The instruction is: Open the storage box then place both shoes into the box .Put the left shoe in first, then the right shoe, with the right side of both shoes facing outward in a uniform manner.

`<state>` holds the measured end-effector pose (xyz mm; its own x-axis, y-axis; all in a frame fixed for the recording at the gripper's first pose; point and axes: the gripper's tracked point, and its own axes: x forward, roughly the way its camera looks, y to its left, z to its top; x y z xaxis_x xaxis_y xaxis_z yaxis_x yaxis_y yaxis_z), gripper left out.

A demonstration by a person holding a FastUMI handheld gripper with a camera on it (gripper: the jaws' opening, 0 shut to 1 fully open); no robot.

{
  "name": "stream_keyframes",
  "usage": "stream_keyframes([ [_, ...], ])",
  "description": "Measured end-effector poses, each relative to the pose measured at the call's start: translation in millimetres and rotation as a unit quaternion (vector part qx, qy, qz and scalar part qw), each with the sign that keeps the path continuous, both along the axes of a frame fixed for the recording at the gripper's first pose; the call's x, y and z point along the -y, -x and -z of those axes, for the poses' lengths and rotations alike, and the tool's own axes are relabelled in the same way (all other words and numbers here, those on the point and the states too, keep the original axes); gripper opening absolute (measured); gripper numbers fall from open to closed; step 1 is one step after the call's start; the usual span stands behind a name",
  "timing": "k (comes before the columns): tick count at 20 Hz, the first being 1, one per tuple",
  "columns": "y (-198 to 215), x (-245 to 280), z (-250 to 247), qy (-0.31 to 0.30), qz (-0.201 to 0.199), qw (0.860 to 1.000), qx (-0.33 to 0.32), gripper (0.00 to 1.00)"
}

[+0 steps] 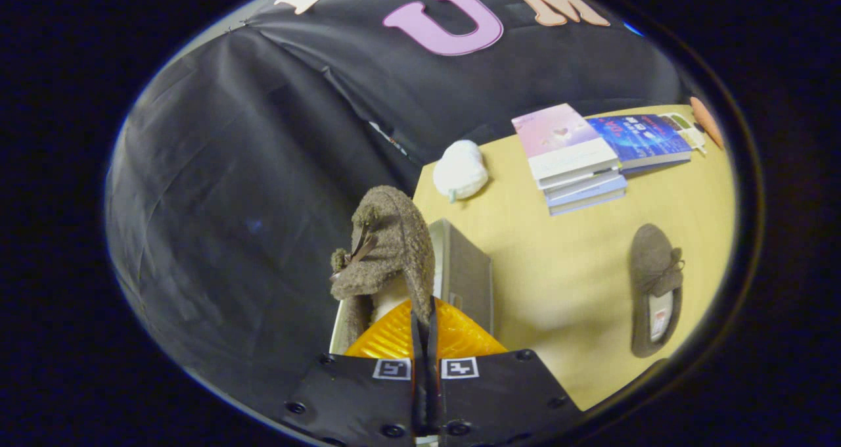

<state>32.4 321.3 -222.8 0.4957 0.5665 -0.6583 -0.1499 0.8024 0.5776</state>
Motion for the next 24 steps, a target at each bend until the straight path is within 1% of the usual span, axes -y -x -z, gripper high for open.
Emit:
stream_keyframes([
  [4, 11.4, -31.6, 19.0, 0.006, -0.013, 0.999, -0.03, 0.03],
  [5, 3.3, -36.3, 26.1, 0.007, -0.015, 0.999, -0.036, 0.03],
  [7, 5.5, -50.2, 33.4, 0.01, -0.019, 0.999, -0.044, 0.03],
  [10, 6.7, -68.4, 42.2, 0.01, -0.019, 0.998, -0.056, 0.03],
  [11, 15.8, -76.0, 42.0, 0.012, -0.018, 0.998, -0.058, 0.03],
  [14, 19.0, -87.6, 50.3, 0.022, -0.014, 0.998, -0.065, 0.03],
  [18, 24.0, -100.9, 69.6, 0.033, -0.002, 0.996, -0.087, 0.03],
  [21, 31.5, -111.4, 82.2, 0.034, 0.022, 0.992, -0.12, 0.03],
  [24, 35.4, -118.1, 89.4, 0.047, 0.043, 0.99, -0.129, 0.03],
])
